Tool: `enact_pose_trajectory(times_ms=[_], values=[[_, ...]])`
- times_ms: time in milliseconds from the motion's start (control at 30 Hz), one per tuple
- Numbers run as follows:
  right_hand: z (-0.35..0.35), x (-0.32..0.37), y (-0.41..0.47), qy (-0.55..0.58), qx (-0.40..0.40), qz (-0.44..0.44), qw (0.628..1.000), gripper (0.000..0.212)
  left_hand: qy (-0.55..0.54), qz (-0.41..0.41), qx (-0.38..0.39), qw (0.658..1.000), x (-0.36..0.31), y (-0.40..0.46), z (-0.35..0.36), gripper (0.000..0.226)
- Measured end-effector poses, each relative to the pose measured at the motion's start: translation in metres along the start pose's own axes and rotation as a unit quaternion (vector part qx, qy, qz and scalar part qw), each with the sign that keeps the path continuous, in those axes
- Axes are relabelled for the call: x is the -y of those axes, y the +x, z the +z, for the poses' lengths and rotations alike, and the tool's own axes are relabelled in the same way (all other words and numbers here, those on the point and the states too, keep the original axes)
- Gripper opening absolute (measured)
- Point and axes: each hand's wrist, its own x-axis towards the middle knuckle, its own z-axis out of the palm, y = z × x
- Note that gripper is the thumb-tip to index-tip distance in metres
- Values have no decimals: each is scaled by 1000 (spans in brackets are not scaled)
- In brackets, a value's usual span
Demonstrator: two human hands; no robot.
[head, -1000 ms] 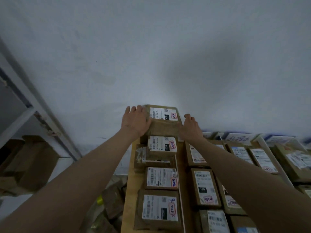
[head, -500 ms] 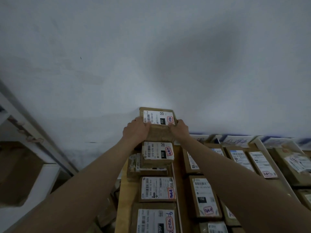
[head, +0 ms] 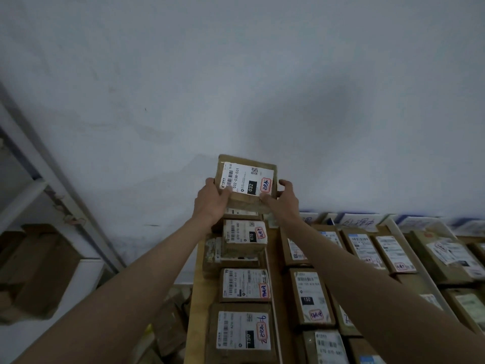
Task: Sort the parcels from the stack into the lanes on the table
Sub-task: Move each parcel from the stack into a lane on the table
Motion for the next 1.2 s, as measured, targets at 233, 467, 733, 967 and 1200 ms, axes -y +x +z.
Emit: enact_pose_trajectory(times_ms=[233,467,733,967,1200], values=[[-24,-15,-59,6,113,4,994,99,19,10,42,999,-8,-40,-48,35],[-45,-15,-114,-113,210,-18,971,52,155,33,165,973,-17,-81,-81,30],[-50,-31,-174,-96,195,6,976,34,103,45,83,990,-13,-137,-68,53],[-85,-81,-205,-71,95,74,990,37,262,107,86,955,-10,-208,-30,56],[-151,-115,-240,-82,-19,134,987,43,377,187,117,900,-6,-252,30,62]])
